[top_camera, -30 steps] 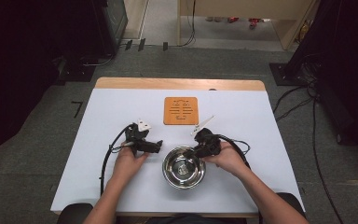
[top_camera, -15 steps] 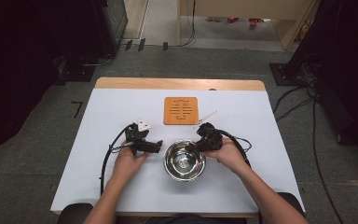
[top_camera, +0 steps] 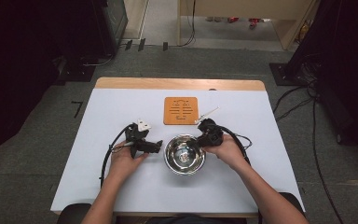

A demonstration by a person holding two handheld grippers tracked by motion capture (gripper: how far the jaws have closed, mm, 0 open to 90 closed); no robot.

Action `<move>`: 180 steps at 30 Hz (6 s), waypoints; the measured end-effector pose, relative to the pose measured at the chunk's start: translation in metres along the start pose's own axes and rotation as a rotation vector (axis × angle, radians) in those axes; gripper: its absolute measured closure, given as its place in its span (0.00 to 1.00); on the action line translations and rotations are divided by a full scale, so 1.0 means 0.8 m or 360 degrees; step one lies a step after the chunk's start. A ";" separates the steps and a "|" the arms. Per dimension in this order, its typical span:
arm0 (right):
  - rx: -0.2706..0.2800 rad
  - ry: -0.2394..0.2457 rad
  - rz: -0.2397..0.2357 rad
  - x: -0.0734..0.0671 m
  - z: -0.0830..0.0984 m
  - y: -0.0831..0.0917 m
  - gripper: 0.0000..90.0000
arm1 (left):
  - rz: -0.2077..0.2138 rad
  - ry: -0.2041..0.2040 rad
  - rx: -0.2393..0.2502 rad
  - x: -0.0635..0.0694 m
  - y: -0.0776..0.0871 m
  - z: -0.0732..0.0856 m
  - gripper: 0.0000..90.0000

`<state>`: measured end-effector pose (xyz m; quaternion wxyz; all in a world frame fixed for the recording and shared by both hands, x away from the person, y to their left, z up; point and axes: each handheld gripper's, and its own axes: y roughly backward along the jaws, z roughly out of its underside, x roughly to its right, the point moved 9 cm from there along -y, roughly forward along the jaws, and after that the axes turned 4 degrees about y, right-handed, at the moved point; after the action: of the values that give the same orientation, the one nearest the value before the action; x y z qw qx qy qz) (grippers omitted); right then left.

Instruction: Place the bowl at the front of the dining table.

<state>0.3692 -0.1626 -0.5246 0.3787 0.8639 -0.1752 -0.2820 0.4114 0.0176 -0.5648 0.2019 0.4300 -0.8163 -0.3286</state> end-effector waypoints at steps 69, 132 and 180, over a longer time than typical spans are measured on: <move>0.0094 -0.0167 0.0137 0.062 -0.033 0.003 0.97 | -0.0005 -0.0006 -0.0006 0.000 0.000 0.000 0.00; 0.0099 -0.0235 0.0106 0.101 -0.079 0.017 0.97 | -0.0005 0.0002 0.0000 0.000 0.000 0.000 0.00; 0.0172 -0.0242 0.0151 0.135 -0.121 0.005 0.97 | -0.0005 0.0006 0.0004 0.001 0.000 0.000 0.00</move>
<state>0.5127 -0.1674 -0.5061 0.3300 0.8500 -0.2590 -0.3186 0.4113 0.0171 -0.5649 0.2025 0.4321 -0.8157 -0.3271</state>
